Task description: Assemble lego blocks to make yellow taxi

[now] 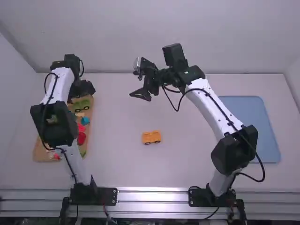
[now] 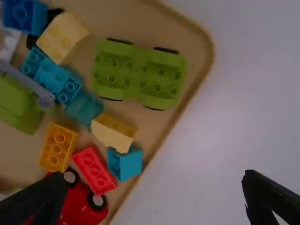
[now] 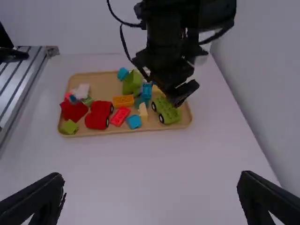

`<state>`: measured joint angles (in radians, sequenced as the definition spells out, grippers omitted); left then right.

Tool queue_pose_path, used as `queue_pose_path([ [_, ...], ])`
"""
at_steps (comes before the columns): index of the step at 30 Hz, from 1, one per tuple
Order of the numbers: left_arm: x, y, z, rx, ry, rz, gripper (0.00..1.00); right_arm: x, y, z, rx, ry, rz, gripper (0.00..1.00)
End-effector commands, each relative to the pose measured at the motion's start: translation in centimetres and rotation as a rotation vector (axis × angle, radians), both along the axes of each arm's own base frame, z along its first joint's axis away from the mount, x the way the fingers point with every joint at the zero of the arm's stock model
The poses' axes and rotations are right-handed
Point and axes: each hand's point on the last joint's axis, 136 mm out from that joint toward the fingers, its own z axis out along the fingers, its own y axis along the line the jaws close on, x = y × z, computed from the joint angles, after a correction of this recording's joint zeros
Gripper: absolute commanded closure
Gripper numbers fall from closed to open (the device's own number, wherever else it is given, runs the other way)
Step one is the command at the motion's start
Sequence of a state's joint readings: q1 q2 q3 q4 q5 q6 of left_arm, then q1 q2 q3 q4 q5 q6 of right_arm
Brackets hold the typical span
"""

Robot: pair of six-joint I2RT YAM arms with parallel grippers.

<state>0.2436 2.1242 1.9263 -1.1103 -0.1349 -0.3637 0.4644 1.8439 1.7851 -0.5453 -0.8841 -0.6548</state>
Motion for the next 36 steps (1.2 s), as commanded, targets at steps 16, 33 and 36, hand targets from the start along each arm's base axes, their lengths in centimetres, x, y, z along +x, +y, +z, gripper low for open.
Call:
queue_pose_path([
  [16,-0.4,0.6,-4.8,-0.224,0.033,0.136,0.01,-0.6,-0.1,0.3,0.006,0.011,0.009,0.01],
  [33,-4.2,1.8,-7.4,-0.163,0.127,0.596,0.08,-0.1,0.1,0.8,0.023,0.020,-0.014,0.01],
  [36,-4.0,1.6,-8.1,-0.163,0.111,0.633,0.20,-0.1,0.1,0.8,0.024,0.021,-0.013,0.01],
])
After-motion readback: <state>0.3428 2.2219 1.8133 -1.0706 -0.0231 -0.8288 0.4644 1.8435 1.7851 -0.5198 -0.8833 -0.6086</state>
